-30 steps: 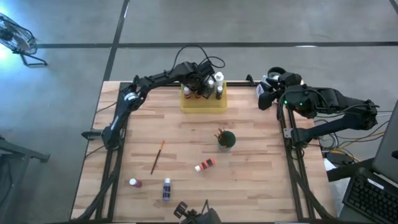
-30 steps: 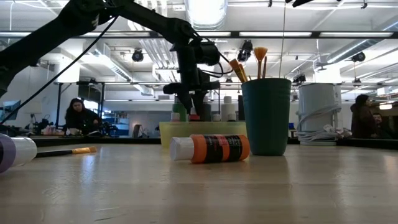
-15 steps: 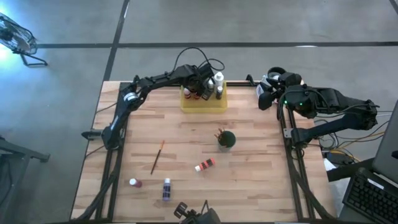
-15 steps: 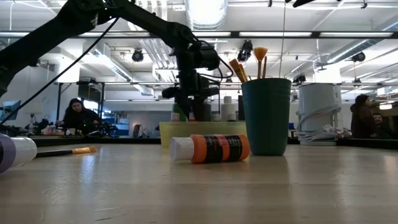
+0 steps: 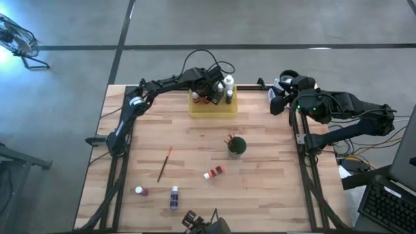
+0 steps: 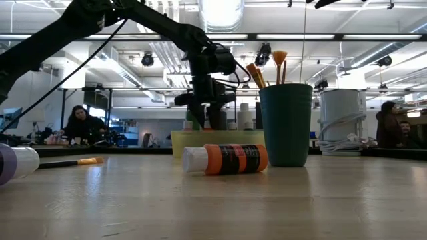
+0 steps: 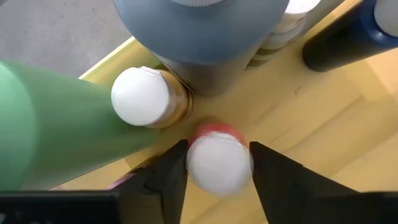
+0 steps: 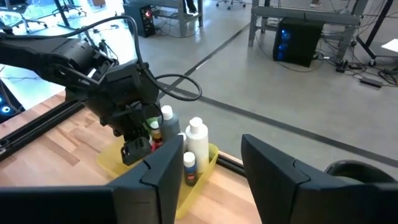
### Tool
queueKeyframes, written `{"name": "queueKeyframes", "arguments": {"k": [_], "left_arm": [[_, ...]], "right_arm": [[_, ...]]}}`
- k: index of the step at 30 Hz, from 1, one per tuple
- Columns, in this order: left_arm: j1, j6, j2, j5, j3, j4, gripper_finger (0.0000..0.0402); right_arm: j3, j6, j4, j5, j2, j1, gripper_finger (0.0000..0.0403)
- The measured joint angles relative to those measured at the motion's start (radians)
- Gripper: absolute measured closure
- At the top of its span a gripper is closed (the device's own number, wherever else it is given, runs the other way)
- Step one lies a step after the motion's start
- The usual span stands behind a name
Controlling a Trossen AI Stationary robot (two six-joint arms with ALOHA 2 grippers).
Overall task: Pick & Place Paint Supplies
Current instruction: Put the top orange paint bottle into the yellow bin, then put the gold paint brush into the green cup
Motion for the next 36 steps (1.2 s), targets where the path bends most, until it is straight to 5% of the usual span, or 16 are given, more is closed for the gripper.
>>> {"name": "queueKeyframes", "arguments": {"k": [21,31,36], "left_arm": [[-0.001,0.006,-0.002,-0.022,0.094,-0.104,0.0221],[-0.02,0.008,-0.003,-0.012,0.321,-0.304,0.0221],[-0.042,-0.015,-0.147,0.036,0.239,-0.329,0.0226]], "right_arm": [[0.0,0.003,-0.01,0.0,0.0,0.001,0.0267],[0.0,0.004,-0.009,0.0,0.0,0.0,0.024],[0.0,0.004,-0.008,0.0,0.0,0.0,0.024]]}}
